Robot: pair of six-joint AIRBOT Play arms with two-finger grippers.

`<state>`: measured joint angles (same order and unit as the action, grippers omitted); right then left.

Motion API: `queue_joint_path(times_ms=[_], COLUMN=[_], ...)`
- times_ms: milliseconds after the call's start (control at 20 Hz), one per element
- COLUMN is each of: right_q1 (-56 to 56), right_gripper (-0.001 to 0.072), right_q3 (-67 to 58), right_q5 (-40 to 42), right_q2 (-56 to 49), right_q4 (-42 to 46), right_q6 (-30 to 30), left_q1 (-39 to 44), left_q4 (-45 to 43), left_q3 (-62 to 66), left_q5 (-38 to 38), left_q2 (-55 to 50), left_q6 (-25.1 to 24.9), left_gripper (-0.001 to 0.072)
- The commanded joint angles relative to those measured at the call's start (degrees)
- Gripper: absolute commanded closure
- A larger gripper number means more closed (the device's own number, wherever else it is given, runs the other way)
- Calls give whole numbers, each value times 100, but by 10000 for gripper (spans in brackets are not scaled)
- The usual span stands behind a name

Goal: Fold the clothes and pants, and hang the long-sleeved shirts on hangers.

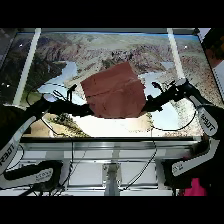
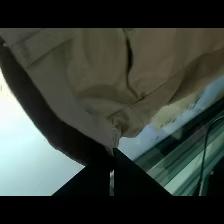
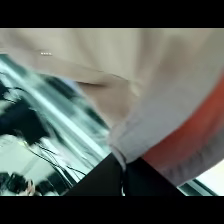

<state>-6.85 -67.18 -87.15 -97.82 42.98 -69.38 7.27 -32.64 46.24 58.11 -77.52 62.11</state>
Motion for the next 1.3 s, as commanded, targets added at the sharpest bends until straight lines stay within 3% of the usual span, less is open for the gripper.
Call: queue_joint_path(times_ms=[0, 150, 300, 450, 700, 1050, 1150, 1250], right_q1=[-190, -164, -11, 245, 476, 472, 428, 363], right_gripper=[701, 700, 701, 702, 702, 700, 700, 702], right_q3=[-22, -28, -442, -1388, -3067, -4183, -4179, -4155], right_q5=[450, 2122, 3773, 4555, 5733, 5735, 5272, 4251], right_q2=[358, 651, 662, 662, 662, 658, 636, 586], right_q4=[-1362, -2857, -3851, -3952, -3556, -2061, -1366, -413], right_q6=[280, 807, 1023, 1191, 1207, 1075, 743, 136], left_q1=[-107, -31, -11, -11, -13, -11, -13, -11], left_q4=[767, 833, 1198, 1637, 1648, 1742, 1405, 876], left_q3=[750, 1996, 3226, 4194, 5257, 5746, 5746, 5729], left_q5=[-264, -1040, -1268, -1272, -1526, -1425, -879, -352], left_q2=[170, -11, -568, -1115, -1480, -1768, -1875, -2013], left_q6=[-109, -81, 68, 63, 72, 129, 131, 133], left_gripper=[700, 701, 701, 701, 702, 700, 700, 700])
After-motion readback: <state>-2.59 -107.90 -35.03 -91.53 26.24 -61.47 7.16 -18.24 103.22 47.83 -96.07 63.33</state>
